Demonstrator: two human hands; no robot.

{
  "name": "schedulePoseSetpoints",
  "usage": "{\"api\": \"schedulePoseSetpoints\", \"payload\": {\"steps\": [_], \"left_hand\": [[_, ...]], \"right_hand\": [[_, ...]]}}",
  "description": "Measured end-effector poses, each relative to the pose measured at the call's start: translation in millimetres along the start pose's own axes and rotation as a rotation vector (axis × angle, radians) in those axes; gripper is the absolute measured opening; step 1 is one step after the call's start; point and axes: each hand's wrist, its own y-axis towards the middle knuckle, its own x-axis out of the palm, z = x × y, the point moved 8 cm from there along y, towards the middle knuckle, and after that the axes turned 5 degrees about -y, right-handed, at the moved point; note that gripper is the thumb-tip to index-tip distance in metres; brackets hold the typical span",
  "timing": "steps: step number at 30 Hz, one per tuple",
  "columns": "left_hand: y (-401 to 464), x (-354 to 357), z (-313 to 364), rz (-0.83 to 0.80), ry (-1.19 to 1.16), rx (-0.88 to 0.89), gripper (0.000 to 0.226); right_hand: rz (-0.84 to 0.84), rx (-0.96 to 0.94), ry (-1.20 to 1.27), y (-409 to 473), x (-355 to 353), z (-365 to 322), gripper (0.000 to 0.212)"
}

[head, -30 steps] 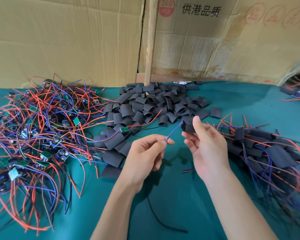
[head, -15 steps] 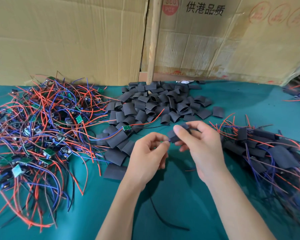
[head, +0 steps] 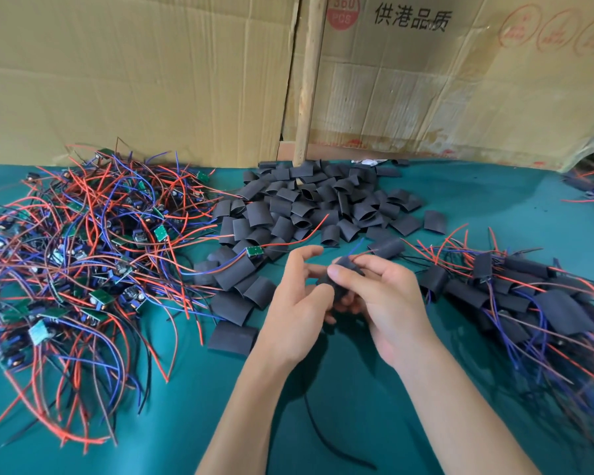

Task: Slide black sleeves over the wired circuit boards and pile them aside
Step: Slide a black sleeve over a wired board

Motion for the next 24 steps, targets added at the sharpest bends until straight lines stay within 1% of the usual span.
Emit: {"api": "schedulePoseSetpoints", "payload": {"steps": [2,5,7,9,11,14,17,19,21,24], "left_hand": [[0.2,1.5,0.1,-0.018,0.025,0.000,0.049],[0.9,3.7,-2.4,-0.036,0.033,-0.012,0.031],[1.1,5.3,-5.5,-0.053,0.036,-0.015,0.023],[1.5,3.8,-6.1,-0.047,0.028,0.003,0.017],[2.7,-0.3,-7.8,-0.026,-0.023,0.005,0.022],[4.5,-2.3,-10.0,-0.022,-0.052,-0.005,0.037],[4.0,2.2,-7.0,-0.039,0.006,0.032,0.044],[4.7,1.3,-8.6,-0.016,0.068,0.042,0.050],[6.1,-1.4,-12.0,0.006,0.099,0.028,0.054],[5.3,1.4,-14.2,-0.026,0.038,0.023,0.058]], "right_hand": [[0.059,-0.033,0.042,1.9,-8.9,-5.7,0.012],[0.161,-0.077,0.242,6.6,-30.0,-14.5,0.011],[0.184,-0.098,0.332,8.5,-38.4,-17.9,0.011],[0.200,-0.107,0.340,9.5,-42.3,-16.9,0.015],[0.236,-0.126,0.277,10.3,-48.1,-16.1,0.018],[0.259,-0.186,0.038,10.2,-50.5,-19.4,0.013],[0.150,-0.217,-0.113,8.1,-32.9,-17.7,0.006],[0.096,-0.234,-0.218,5.2,-21.7,-17.0,0.007],[0.065,-0.218,-0.230,4.3,-17.8,-17.1,0.011],[0.030,-0.220,-0.235,4.2,-16.8,-19.3,0.009]]}}
